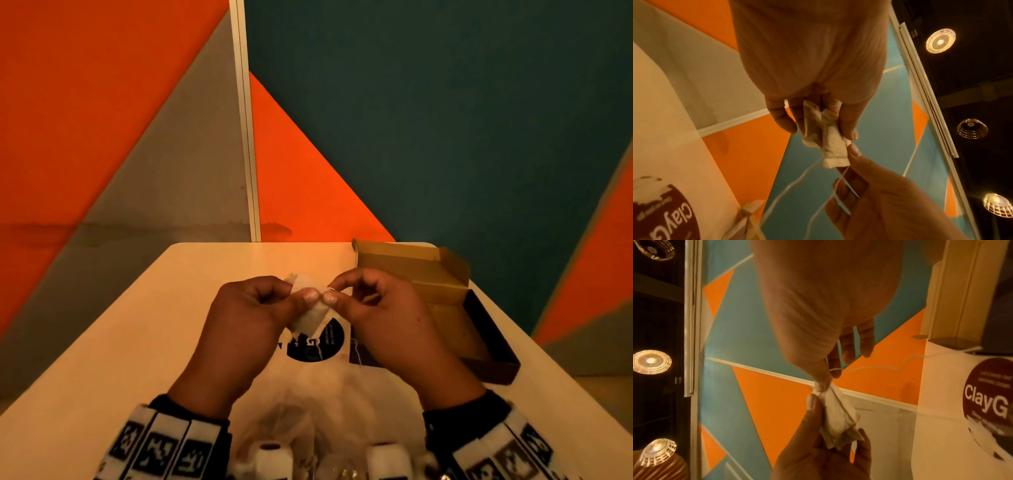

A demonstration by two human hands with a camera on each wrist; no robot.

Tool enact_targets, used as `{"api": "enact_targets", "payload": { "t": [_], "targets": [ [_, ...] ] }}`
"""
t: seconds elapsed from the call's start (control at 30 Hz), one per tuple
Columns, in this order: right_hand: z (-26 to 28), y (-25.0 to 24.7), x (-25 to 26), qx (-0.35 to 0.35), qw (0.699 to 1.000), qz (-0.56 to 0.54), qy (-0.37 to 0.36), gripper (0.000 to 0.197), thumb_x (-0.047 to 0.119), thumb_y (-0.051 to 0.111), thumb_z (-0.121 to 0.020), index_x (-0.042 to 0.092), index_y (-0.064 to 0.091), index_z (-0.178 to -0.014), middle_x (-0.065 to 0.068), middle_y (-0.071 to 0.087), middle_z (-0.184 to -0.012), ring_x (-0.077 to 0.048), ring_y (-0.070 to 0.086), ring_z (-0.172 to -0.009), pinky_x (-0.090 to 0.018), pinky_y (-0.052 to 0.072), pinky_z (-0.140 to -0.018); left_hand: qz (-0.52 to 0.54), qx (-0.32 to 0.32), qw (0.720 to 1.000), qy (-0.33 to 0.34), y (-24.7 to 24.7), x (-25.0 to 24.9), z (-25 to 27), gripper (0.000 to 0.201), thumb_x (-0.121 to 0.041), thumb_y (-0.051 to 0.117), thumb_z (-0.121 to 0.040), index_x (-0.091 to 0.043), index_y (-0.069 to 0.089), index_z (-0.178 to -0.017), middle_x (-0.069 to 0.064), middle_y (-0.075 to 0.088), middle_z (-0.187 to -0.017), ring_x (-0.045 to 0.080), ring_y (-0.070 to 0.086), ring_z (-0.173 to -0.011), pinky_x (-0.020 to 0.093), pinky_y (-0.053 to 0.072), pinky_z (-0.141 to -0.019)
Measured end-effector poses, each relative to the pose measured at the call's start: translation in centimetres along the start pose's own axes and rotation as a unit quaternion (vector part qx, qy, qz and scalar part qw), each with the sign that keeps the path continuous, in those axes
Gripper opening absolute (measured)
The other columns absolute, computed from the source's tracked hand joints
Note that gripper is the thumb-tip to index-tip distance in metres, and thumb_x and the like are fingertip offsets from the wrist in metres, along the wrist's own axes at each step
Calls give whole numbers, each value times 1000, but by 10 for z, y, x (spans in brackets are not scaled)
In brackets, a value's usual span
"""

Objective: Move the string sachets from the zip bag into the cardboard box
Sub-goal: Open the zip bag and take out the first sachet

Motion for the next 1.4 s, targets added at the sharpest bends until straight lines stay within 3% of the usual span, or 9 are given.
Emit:
{"api": "enact_targets", "payload": {
  "t": [0.13, 0.23, 0.37, 0.47, 0.83, 1.07, 1.17, 1.23, 1.4],
  "targets": [
    [1, 4, 2, 9, 995, -83, 60, 2, 38, 75, -86, 38, 76, -85, 12, 69, -79, -6, 66, -71, -41, 61, -64, 62, -2, 998, -8, 6, 1, 1, 25, -28, 76, -73, -3, 77, -73, 6, 76, -77, 12, 70, -89, 29, 48, -84],
    [2, 4, 3, 13, 986, -141, 85, 11, 30, 69, -92, 27, 80, -90, 12, 74, -76, 5, 63, -61, -35, 53, -64, 98, 2, 995, -20, 6, 3, 0, 31, -29, 75, -70, 1, 76, -78, 16, 76, -86, 31, 70, -93, 37, 52, -88],
    [0, 1, 0, 28, 983, -159, 87, 16, 29, 64, -95, 27, 80, -93, 8, 74, -80, 2, 62, -61, -33, 46, -63, 89, 21, 996, -19, 6, 3, 0, 29, -32, 75, -69, -4, 78, -78, 13, 77, -87, 26, 72, -92, 38, 51, -91],
    [-3, -6, -3, 32, 985, -153, 71, 14, 27, 66, -93, 25, 80, -94, 13, 75, -83, -1, 63, -75, -22, 51, -65, 90, 26, 995, -16, 5, 0, 1, 26, -31, 74, -68, -7, 79, -77, 10, 78, -85, 24, 73, -87, 34, 50, -86],
    [-4, -11, -19, 85, 981, -127, 119, 18, 29, 65, -94, 24, 81, -90, -5, 76, -107, -18, 60, -87, -35, 52, -79, 114, -89, 989, 2, -13, -10, -1, 33, -44, 71, -66, -20, 80, -87, -5, 77, -87, 15, 60, -82, 30, 49, -78],
    [2, 0, -10, 144, 979, -121, 80, 15, 25, 66, -93, 23, 80, -98, 11, 78, -92, 5, 66, -80, -17, 52, -70, 121, -75, 989, 25, -6, -16, 3, 28, -34, 68, -70, -17, 77, -90, -16, 77, -79, -7, 65, -66, 8, 50, -63],
    [0, -2, -8, 109, 988, -85, 68, 16, 27, 71, -90, 37, 77, -101, 6, 75, -103, -6, 70, -99, -31, 58, -82, 126, -64, 989, 32, -4, -16, 4, 32, -31, 68, -70, -11, 78, -92, -13, 77, -81, -8, 66, -68, 5, 48, -63],
    [-1, -7, -4, 27, 998, -49, 39, 21, 26, 73, -89, 44, 72, -98, 12, 69, -110, -5, 65, -104, -27, 57, -81, 130, -59, 989, 33, -2, -16, 4, 32, -31, 68, -70, -11, 78, -93, -12, 78, -83, -9, 65, -70, 4, 48, -65],
    [10, -8, 21, -8, 982, -143, -127, 21, 11, 69, -89, 31, 70, -94, 25, 64, -128, 1, 57, -125, -43, 47, -105, 151, -50, 987, 32, 4, -15, 7, 30, -30, 69, -70, -11, 78, -91, -5, 79, -85, -6, 67, -68, 6, 48, -61]
  ]
}}
Point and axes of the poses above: each hand's wrist, its own z-axis away from the middle knuckle, its own y-axis out of the palm, x = y × z, the point moved 2 cm from there along -z, towards the middle knuckle
